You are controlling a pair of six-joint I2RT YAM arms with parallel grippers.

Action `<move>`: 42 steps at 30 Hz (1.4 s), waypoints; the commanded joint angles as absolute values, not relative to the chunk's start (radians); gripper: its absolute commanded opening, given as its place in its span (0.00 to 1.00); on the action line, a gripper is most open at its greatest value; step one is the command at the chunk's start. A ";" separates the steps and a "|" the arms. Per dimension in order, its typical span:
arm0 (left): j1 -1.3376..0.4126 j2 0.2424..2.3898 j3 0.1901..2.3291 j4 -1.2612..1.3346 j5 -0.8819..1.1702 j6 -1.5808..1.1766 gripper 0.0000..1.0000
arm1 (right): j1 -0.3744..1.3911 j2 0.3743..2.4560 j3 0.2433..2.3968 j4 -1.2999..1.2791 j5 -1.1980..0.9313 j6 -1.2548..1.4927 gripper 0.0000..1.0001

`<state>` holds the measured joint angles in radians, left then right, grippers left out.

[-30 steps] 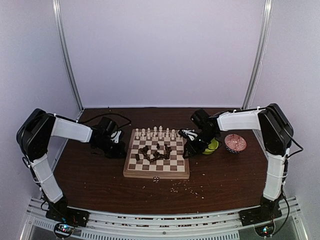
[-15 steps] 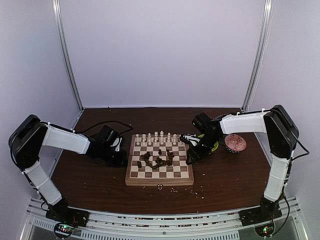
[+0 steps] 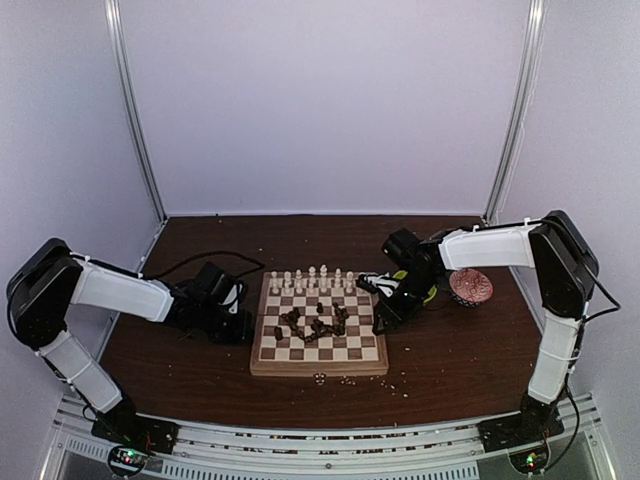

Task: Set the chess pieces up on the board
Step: Move the chessboard to the center of the board, then pick up the knight from the chessboard.

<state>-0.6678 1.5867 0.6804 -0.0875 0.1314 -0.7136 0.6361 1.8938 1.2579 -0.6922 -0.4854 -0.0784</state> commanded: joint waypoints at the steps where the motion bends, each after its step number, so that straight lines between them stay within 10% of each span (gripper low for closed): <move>1: -0.709 1.526 0.683 -0.301 0.091 -0.700 0.09 | 0.655 1.810 1.253 -0.715 -0.513 -0.174 0.41; 12: -0.715 1.333 0.907 -0.401 -0.001 -0.462 0.20 | 0.625 1.402 1.120 -0.695 -0.502 -0.322 0.46; 29: -0.807 1.879 1.511 -0.531 0.132 -0.141 0.32 | 0.316 1.195 0.974 -0.580 -0.658 -0.432 0.55; 42: -0.839 1.472 1.135 -0.593 0.071 -0.258 0.42 | 0.351 1.273 0.987 -0.606 -0.652 -0.475 0.55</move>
